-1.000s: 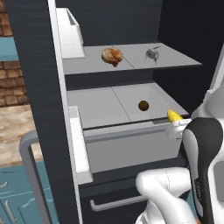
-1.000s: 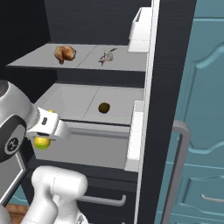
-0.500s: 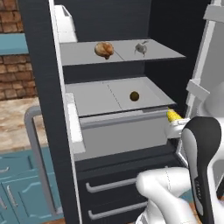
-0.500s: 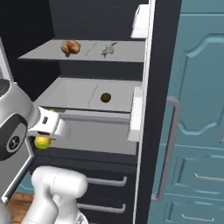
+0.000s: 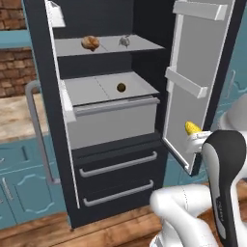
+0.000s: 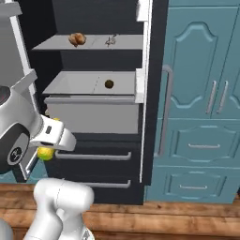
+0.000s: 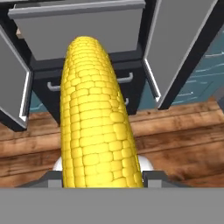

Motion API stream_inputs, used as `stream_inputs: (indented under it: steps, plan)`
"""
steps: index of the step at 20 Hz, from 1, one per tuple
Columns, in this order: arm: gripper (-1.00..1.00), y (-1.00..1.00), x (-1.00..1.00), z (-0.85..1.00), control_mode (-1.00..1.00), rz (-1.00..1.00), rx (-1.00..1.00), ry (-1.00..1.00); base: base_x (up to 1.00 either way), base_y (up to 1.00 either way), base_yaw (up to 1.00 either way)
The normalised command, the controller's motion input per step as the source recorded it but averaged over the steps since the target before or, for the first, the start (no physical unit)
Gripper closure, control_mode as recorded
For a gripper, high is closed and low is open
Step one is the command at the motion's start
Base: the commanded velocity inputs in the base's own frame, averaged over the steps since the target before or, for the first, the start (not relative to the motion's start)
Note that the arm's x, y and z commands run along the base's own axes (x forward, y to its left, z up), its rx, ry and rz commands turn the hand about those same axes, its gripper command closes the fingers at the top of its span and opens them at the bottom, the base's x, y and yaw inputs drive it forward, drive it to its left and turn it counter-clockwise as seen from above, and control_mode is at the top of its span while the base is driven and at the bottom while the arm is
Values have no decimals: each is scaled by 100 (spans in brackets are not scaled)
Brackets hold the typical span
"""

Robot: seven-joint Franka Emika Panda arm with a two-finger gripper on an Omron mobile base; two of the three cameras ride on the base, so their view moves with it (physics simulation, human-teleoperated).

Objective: Gather the avocado and corn from the fridge and place them on a tray on the dining counter. Then gather the chicken drumstick and fish from the fridge and place them on the other tray.

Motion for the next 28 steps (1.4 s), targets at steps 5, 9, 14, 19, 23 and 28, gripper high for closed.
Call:
stream_inputs:
  steps: [5, 9, 14, 19, 23, 28]
  plan:
    - [100, 0, 0, 0, 100, 0, 0, 0, -89, 31, -23]
    - [100, 0, 0, 0, 100, 0, 0, 0, -83, 30, -17]
    - [100, 0, 0, 0, 100, 0, 0, 0, -66, 9, 29]
    - [100, 0, 0, 0, 100, 0, 0, 0, -60, 11, 42]
    - [100, 0, 0, 0, 100, 0, 0, 0, -57, 17, 44]
    - [100, 0, 0, 0, 100, 0, 0, 0, -56, 16, 46]
